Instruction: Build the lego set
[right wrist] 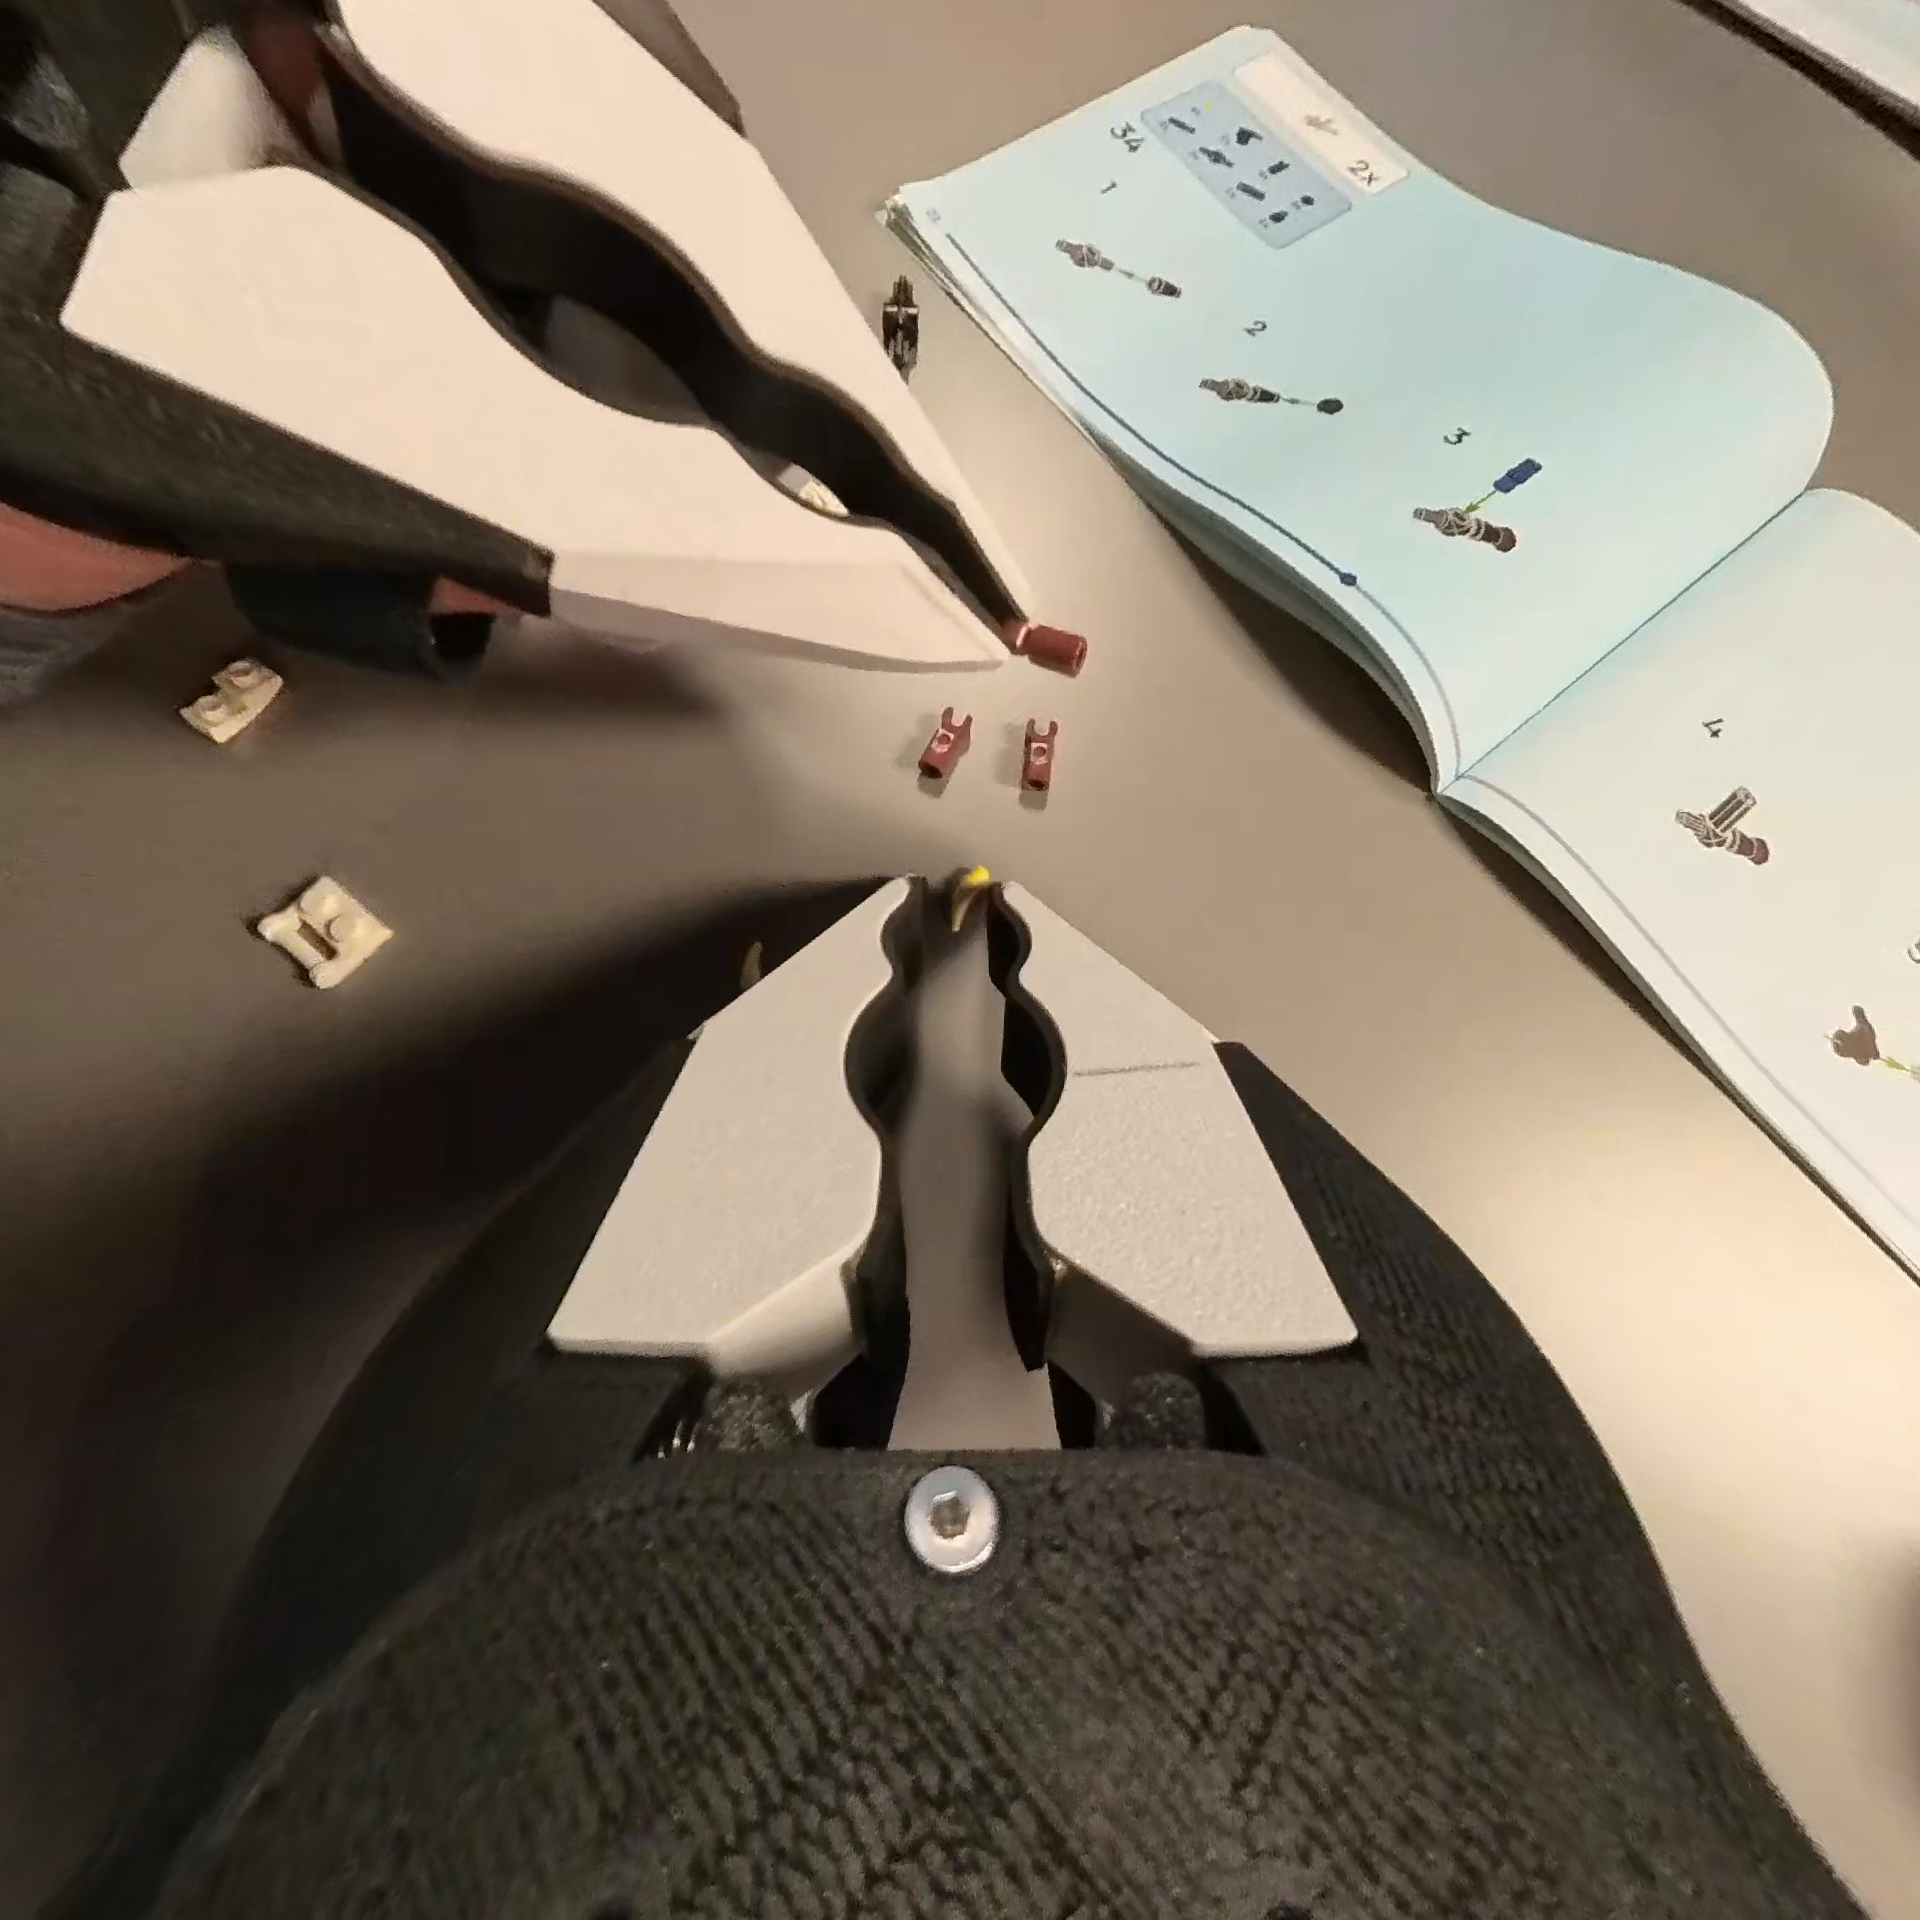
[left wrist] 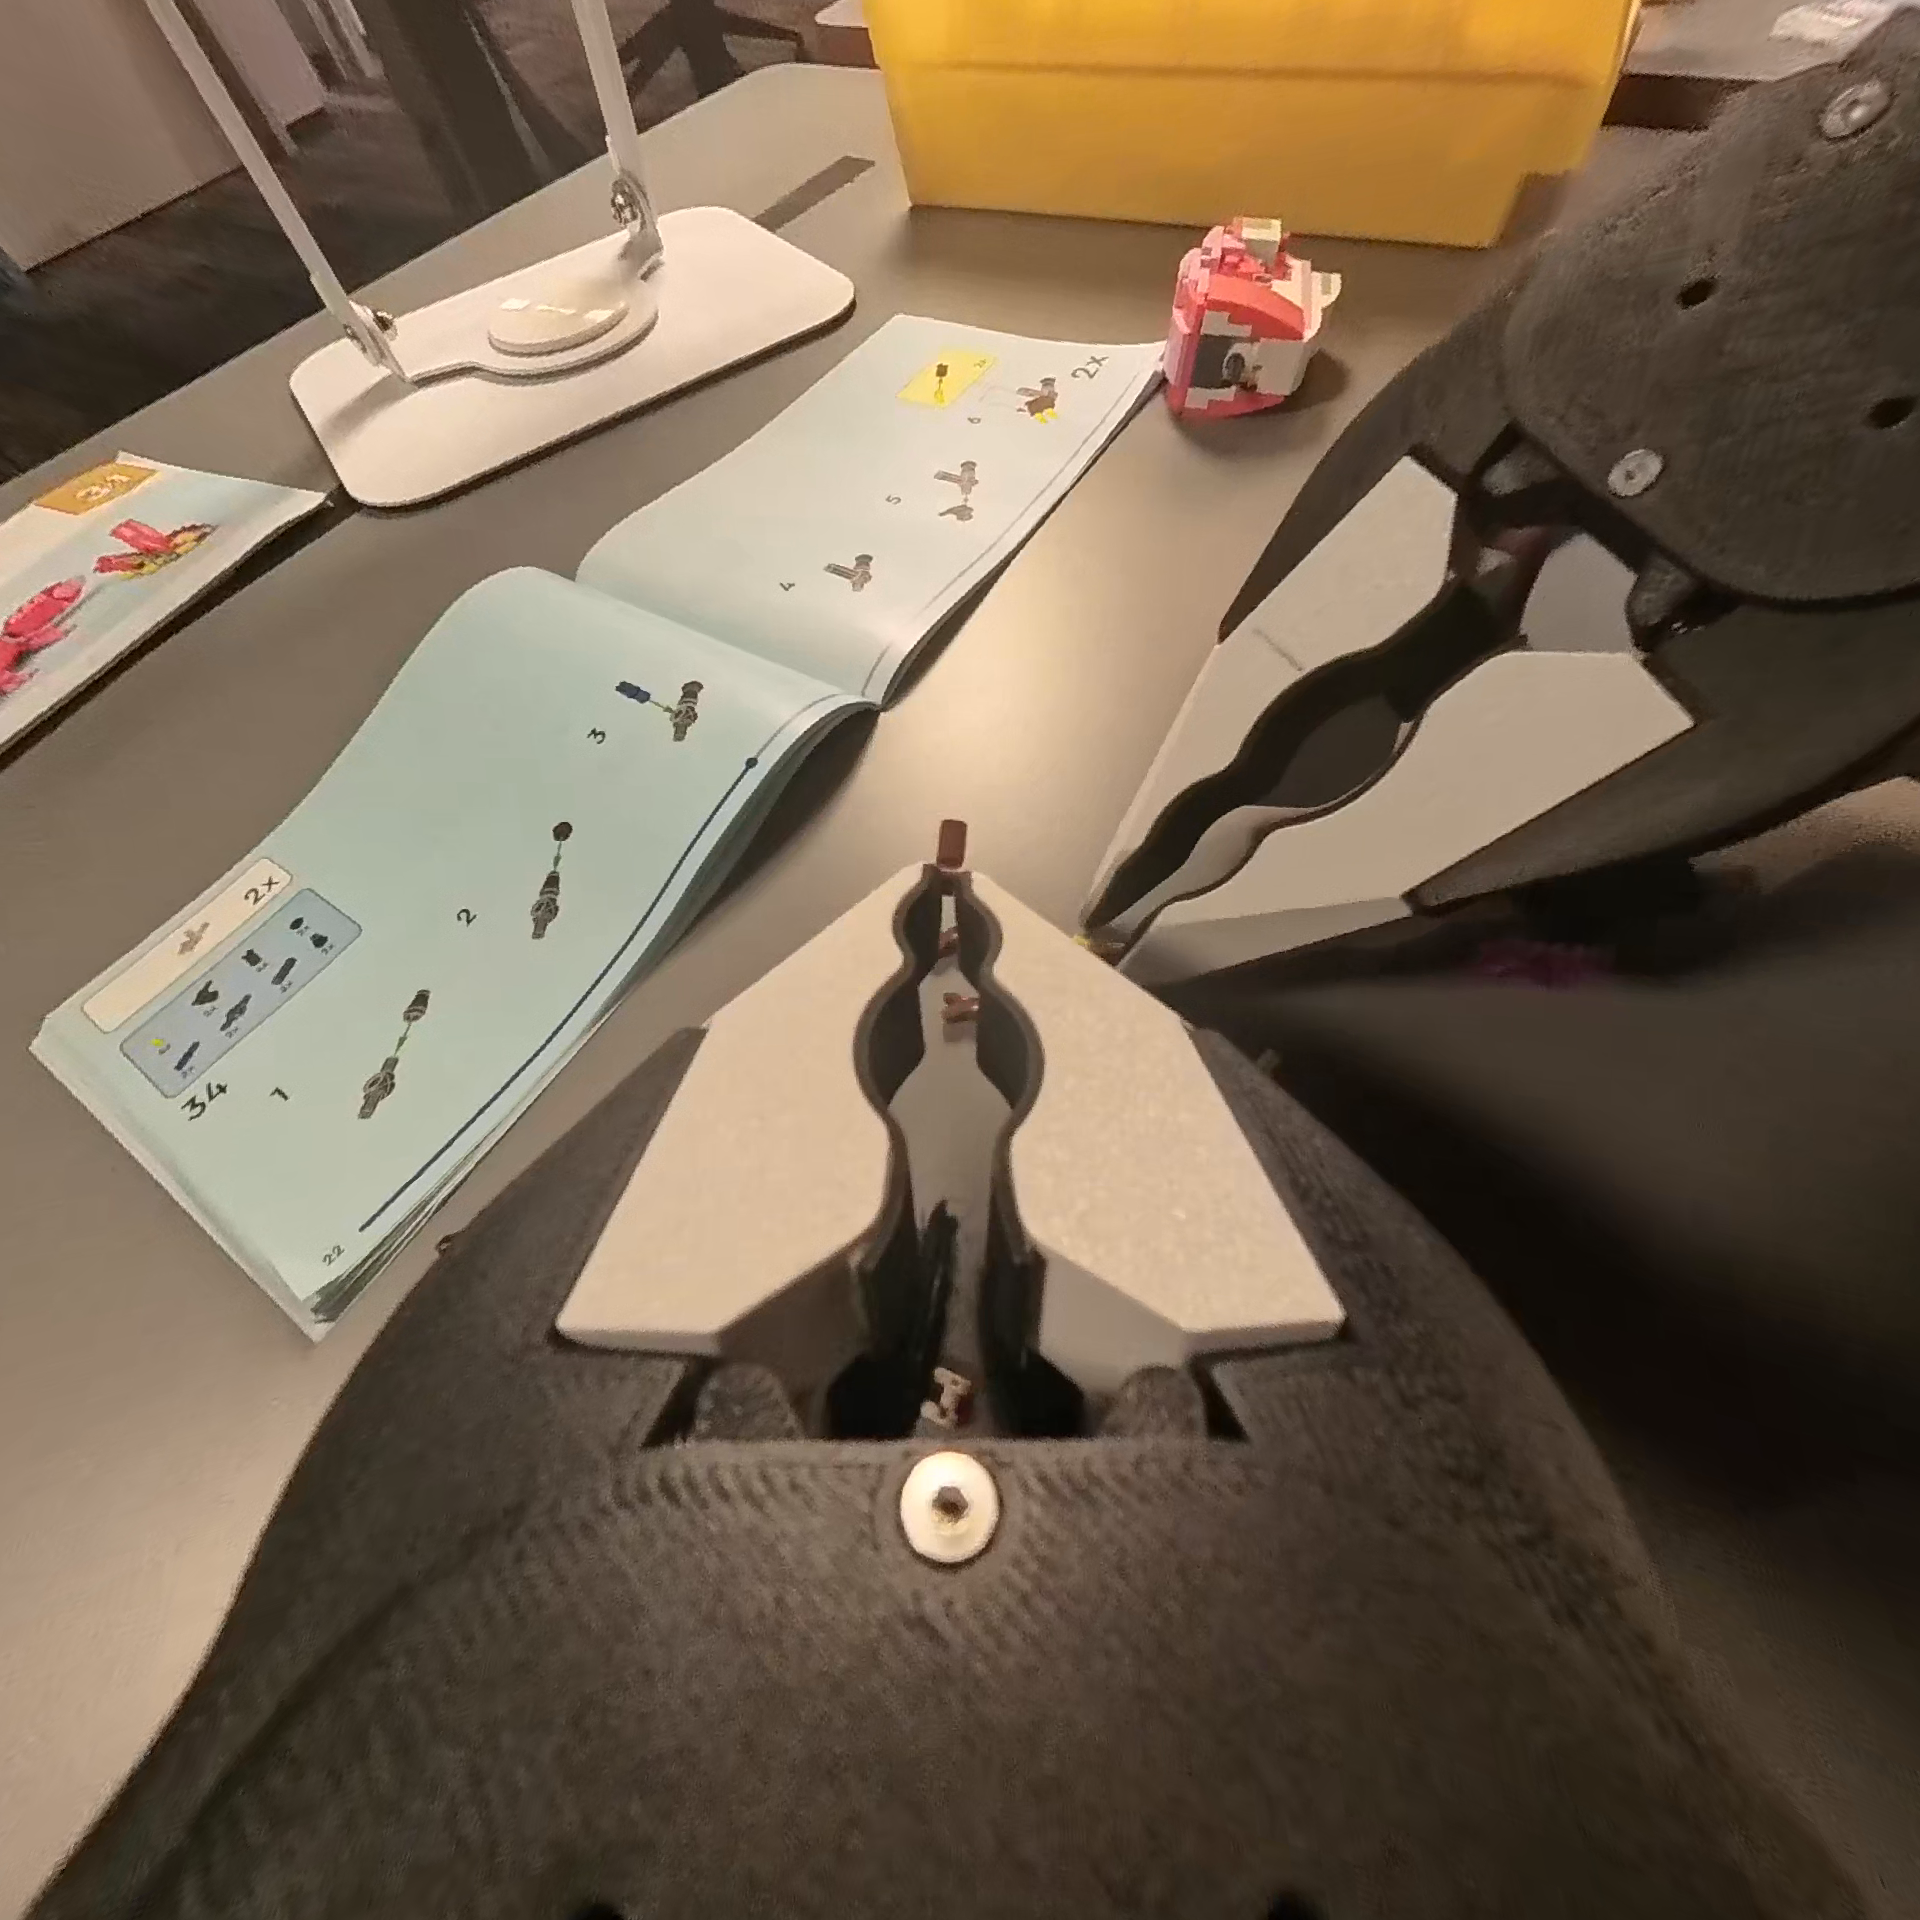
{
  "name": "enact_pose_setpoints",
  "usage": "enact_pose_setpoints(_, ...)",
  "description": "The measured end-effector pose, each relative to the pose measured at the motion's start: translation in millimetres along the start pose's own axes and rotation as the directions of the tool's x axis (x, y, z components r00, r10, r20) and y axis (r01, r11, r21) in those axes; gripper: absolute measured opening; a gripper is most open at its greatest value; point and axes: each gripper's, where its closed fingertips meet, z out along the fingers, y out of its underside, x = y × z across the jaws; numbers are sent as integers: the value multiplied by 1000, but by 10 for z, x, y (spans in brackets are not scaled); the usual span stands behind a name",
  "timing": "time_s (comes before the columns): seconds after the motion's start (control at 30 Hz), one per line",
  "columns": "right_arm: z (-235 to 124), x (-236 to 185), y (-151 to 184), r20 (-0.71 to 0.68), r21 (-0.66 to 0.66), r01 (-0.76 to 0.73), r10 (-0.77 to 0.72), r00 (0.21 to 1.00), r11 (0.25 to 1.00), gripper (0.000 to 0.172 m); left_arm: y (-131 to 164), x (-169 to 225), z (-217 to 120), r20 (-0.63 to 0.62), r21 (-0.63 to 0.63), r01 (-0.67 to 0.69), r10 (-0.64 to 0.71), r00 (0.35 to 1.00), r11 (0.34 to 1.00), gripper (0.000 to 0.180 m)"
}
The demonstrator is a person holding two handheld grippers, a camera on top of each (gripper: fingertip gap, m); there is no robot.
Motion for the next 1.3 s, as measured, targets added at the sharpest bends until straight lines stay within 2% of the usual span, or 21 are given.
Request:
enact_pose_setpoints(0.1, -1, -3, 5, -9, -15, 20, -20, 1000, 1000, 9, 44, -44, 7, 23, -20, -25, 25, 999, 999, 1)
enact_pose_setpoints(0.13, -5, 4, 12, -15, -24, 35, -36, 999, 999, 1, 65, -59, 10, 30, -30, -34, 34, 999, 999, 1)
enact_pose_setpoints(0.23, -6, 6, 14, -20, -16, 109, -110, 994, 994, 0, 53, -42, 1, 7, -16, -48, 48, 999, 999, 2)
enact_pose_setpoints(0.37, -63, 49, -20, -98, 31, 346, -342, 935, 938, 0, 57, 9, -14, -52, -10, -50, 49, 997, 999, 1)
enact_pose_setpoints(0.43, -176, 94, -119, -226, 58, 558, -533, 815, 828, 0, 38, 103, -36, -129, -1, -12, 12, 992, 1000, 2)
enact_pose_setpoints(0.5, -270, 103, -160, -354, 11, 778, -726, 590, 628, 0, 29, 234, -64, -231, -12, 39, -41, 972, 999, 1)
enact_pose_setpoints(0.57, -292, 82, -96, -414, -91, 903, -841, 348, 419, 0, 87, 324, -77, -298, -58, 50, -65, 952, 997, 2)
enact_pose_setpoints(0.6, -289, 47, -56, -423, -121, 932, -867, 263, 342, 0, 146, 359, -72, -320, -95, 47, -75, 945, 994, 2)
enact_pose_setpoints(0.67, -269, -69, 28, -404, -116, 960, -895, 187, 253, 0, 242, 430, -57, -355, -156, 42, -96, 930, 987, 2)
enact_pose_setpoints(0.73, -275, -118, 42, -406, -105, 968, -899, 167, 228, 0, 274, 463, -49, -367, -179, 32, -96, 925, 983, 2)
enact_pose_setpoints(0.93, -251, -155, 46, -392, -98, 971, -905, 164, 218, 0, 273, 514, -73, -414, -196, 74, -151, 898, 978, 2)
enact_pose_setpoints(1.07, -234, -193, 89, -369, -93, 978, -919, 140, 187, 0, 289, 548, -80, -434, -207, 66, -152, 888, 976, 2)
enact_pose_setpoints(1.17, -230, -188, 93, -365, -96, 977, -920, 143, 190, 0, 309, 560, -76, -436, -218, 56, -149, 887, 974, 2)
enact_pose_setpoints(1.23, -234, -173, 88, -363, -73, 969, -912, 193, 234, 0, 301, 541, -75, -430, -217, 70, -160, 889, 974, 2)
enact_pose_setpoints(1.3, -252, -141, 72, -343, -6, 932, -876, 338, 362, 0, 291, 524, -76, -424, -211, 83, -167, 890, 974, 1)
